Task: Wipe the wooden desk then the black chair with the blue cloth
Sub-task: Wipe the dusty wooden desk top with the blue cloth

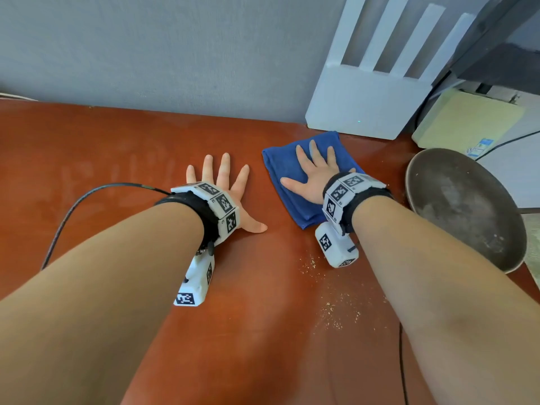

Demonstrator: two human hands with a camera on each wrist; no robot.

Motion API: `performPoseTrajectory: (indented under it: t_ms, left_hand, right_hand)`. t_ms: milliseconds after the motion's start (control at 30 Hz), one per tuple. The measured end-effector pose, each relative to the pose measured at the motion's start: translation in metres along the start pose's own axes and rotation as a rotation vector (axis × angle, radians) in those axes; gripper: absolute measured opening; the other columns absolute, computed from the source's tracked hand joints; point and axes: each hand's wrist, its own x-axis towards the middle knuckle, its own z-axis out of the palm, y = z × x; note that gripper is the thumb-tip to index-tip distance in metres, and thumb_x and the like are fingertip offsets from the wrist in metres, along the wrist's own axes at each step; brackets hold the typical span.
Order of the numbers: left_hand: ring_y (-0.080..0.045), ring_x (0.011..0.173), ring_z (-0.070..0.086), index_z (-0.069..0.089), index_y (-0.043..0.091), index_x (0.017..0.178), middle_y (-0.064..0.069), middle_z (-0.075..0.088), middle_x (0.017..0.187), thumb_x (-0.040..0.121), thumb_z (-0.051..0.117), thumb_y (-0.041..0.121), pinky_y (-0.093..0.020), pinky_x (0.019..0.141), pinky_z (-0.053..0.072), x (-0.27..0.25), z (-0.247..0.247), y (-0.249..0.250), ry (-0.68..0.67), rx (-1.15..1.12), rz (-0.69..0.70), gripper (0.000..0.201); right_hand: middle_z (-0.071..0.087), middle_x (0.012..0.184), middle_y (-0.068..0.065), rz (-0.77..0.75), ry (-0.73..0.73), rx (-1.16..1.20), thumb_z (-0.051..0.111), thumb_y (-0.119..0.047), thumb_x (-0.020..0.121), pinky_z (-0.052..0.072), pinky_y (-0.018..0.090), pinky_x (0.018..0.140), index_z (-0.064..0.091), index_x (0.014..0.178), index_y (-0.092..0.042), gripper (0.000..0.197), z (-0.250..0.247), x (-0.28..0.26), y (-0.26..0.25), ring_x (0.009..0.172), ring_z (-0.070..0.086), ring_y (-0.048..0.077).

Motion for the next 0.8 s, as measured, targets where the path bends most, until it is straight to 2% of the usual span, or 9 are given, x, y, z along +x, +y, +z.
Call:
performPoseTrajectory:
  t_ms: [100, 233, 333, 500, 633, 733, 800]
  left_hand:
    - [-0.033, 0.138, -0.030, -0.025, 0.034, 0.144, -0.004, -0.036, 0.150, 0.062, 0.051, 0.086, -0.056, 0.109, -0.015, 0.000, -0.001, 0.000, -0.007, 0.001, -0.004, 0.122]
    - [-0.033, 0.138, -0.029, -0.024, 0.034, 0.144, -0.004, -0.035, 0.150, 0.061, 0.051, 0.086, -0.056, 0.109, -0.014, 0.001, 0.000, 0.000, -0.005, 0.001, -0.003, 0.123]
    - [-0.033, 0.138, -0.030, -0.025, 0.034, 0.144, -0.004, -0.036, 0.150, 0.061, 0.051, 0.086, -0.056, 0.109, -0.014, 0.001, 0.000, 0.000, -0.005, 0.000, -0.002, 0.123]
    - [-0.033, 0.138, -0.030, -0.025, 0.034, 0.143, -0.004, -0.037, 0.149, 0.062, 0.051, 0.086, -0.057, 0.109, -0.014, 0.002, -0.001, -0.001, -0.024, -0.005, 0.005, 0.123]
    - [-0.034, 0.138, -0.030, -0.024, 0.034, 0.144, -0.004, -0.036, 0.150, 0.062, 0.051, 0.085, -0.057, 0.109, -0.014, 0.000, -0.002, 0.000, -0.021, -0.006, 0.009, 0.122]
    - [-0.033, 0.138, -0.030, -0.024, 0.034, 0.144, -0.004, -0.036, 0.150, 0.062, 0.052, 0.085, -0.057, 0.109, -0.014, -0.001, -0.003, 0.000, -0.026, -0.006, 0.006, 0.122]
    - [-0.033, 0.138, -0.030, -0.024, 0.034, 0.144, -0.004, -0.036, 0.150, 0.062, 0.052, 0.085, -0.057, 0.109, -0.014, 0.000, -0.003, 0.000, -0.025, -0.002, -0.001, 0.123]
  right_hand:
    - [-0.022, 0.155, -0.003, -0.057, -0.010, -0.044, 0.026, -0.077, 0.081, 0.004, 0.063, 0.111, -0.014, 0.147, -0.033, 0.089, -0.003, 0.016, 0.001, 0.141, -0.019, 0.034]
    - [-0.020, 0.155, -0.005, -0.034, -0.006, -0.038, 0.027, -0.077, 0.081, 0.004, 0.059, 0.112, -0.014, 0.147, -0.035, 0.089, -0.007, 0.024, 0.001, 0.141, -0.019, 0.034]
    - [-0.019, 0.155, -0.008, 0.069, 0.000, 0.035, 0.027, -0.078, 0.081, 0.000, 0.057, 0.113, -0.012, 0.147, -0.037, 0.087, -0.009, 0.021, 0.007, 0.141, -0.018, 0.037]
    - [-0.017, 0.156, -0.004, 0.241, 0.030, 0.129, 0.024, -0.079, 0.081, -0.005, 0.051, 0.114, -0.010, 0.147, -0.036, 0.087, -0.009, 0.015, 0.034, 0.141, -0.013, 0.040]
    - [-0.022, 0.155, -0.004, 0.281, 0.011, 0.139, 0.019, -0.079, 0.081, -0.002, 0.059, 0.113, -0.015, 0.146, -0.035, 0.086, 0.008, -0.001, 0.037, 0.141, -0.018, 0.037]
    - [-0.029, 0.152, -0.005, 0.187, -0.058, 0.052, 0.017, -0.078, 0.082, 0.000, 0.064, 0.110, -0.020, 0.145, -0.035, 0.085, 0.023, -0.014, 0.029, 0.140, -0.022, 0.035]
    - [-0.028, 0.153, -0.003, 0.138, -0.066, 0.012, 0.017, -0.080, 0.080, 0.000, 0.063, 0.111, -0.020, 0.145, -0.035, 0.087, 0.023, -0.010, 0.030, 0.141, -0.022, 0.034]
